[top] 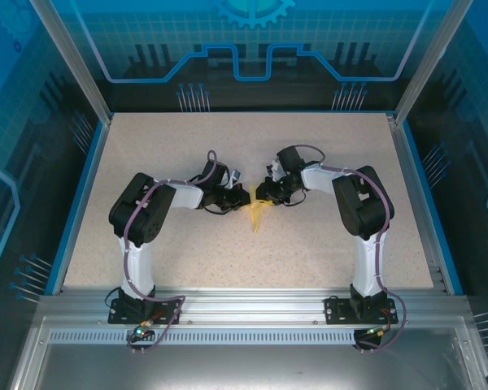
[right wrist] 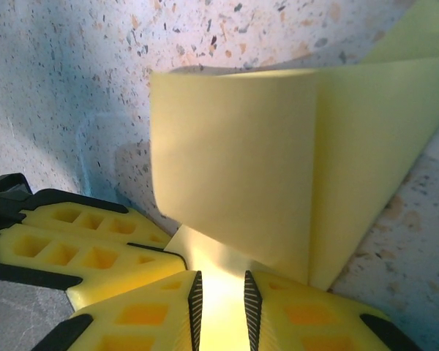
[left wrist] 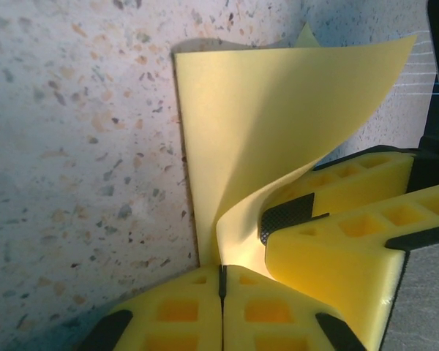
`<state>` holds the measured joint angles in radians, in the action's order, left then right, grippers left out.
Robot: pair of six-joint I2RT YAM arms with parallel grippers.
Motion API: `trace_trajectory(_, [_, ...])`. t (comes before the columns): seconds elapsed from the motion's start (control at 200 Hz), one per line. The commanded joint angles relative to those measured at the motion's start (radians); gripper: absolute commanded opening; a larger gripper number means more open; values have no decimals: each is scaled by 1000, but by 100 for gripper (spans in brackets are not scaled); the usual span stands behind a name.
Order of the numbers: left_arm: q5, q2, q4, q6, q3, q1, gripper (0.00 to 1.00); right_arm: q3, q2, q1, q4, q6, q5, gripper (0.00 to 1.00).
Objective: Fold a paper plane with a square sheet of paper (fold left side to right side)
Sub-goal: Fold the wing for the fifth time at the center of the table.
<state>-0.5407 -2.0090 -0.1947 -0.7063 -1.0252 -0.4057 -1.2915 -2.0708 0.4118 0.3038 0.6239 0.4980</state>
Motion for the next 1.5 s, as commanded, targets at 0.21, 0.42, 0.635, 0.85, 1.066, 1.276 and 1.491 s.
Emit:
trace_trajectory(0.21, [90,239,40,35,132,21,34,25,-49,-2,63,-3,-46,26])
trace_trajectory(0.42, [73,440,43,28,247,-22,38,30,-48,-2,54,-4,-42,26])
trace_trajectory(0.635, [70,426,12,1,218,-154,39,32,-45,-3,49,-4,-40,26])
trace_trajectory(0.85, [55,295,-58,-35,176,-195,39,32,-44,-3,52,-7,-36,26])
trace_trajectory(1.066, [52,260,-46,-29,140,-212,39,29,-46,-3,55,-10,-36,26])
trace_trajectory(1.276, [73,229,-18,-22,140,-212,39,24,-49,-2,62,-13,-38,26])
trace_trajectory(1.491, [83,197,-5,-25,151,-213,38,21,-48,-3,72,-18,-44,27])
